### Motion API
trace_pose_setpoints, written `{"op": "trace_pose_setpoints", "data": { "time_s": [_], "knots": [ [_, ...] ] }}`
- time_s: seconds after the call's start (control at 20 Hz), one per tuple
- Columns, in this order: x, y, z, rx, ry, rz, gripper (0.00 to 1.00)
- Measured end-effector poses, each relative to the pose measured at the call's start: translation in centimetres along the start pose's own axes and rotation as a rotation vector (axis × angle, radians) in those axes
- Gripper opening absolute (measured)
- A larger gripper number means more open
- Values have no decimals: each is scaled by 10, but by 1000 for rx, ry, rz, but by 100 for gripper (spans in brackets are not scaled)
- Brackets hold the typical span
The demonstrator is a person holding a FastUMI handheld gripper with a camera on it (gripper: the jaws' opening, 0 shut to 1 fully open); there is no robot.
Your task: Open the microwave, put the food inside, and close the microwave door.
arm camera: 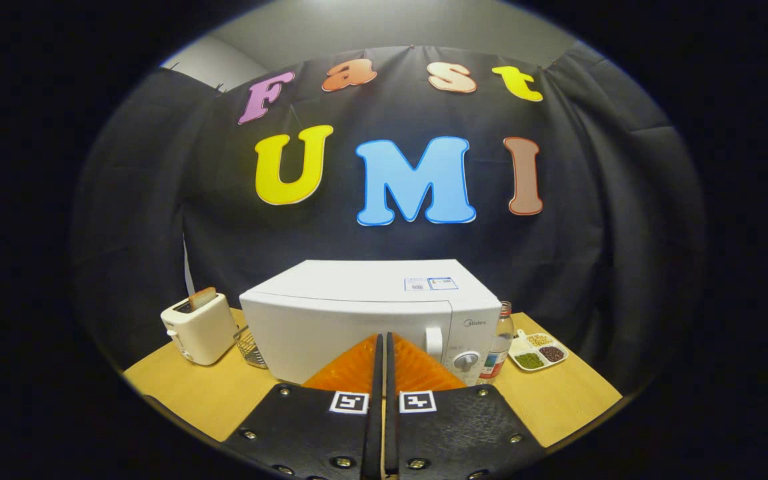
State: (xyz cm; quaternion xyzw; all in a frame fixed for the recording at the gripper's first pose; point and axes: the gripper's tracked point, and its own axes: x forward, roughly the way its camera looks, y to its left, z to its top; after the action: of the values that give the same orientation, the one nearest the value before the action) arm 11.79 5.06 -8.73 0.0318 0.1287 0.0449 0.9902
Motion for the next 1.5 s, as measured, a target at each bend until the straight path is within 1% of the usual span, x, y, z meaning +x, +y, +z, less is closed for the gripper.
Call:
{"op": "trace_pose_setpoints", "data": {
  "time_s": [0.2, 0.35, 0.55, 0.6, 0.65, 0.7, 0.8, 0.9, 1.0, 1.2, 1.4, 1.5],
  "knots": [
    [-44, -1, 2, 7, -24, -3, 3],
    [-70, -3, 2, -13, -39, 0, 3],
    [-102, -5, 7, -6, -75, -18, 3],
    [-111, 0, 7, -7, -81, 4, 11],
    [-118, 5, 7, -9, -86, 20, 36],
    [-123, 4, 9, -15, -96, 16, 62],
    [-135, 2, 11, -11, -113, 5, 82],
    [-143, 4, 11, -10, -119, -2, 96],
    [-151, 2, 12, -17, -124, -11, 97],
    [-161, 5, 16, 8, -141, -13, 97],
    [-159, 13, 18, 27, -146, -4, 97],
    [-155, 20, 22, 8, -138, 5, 97]
  ]
}}
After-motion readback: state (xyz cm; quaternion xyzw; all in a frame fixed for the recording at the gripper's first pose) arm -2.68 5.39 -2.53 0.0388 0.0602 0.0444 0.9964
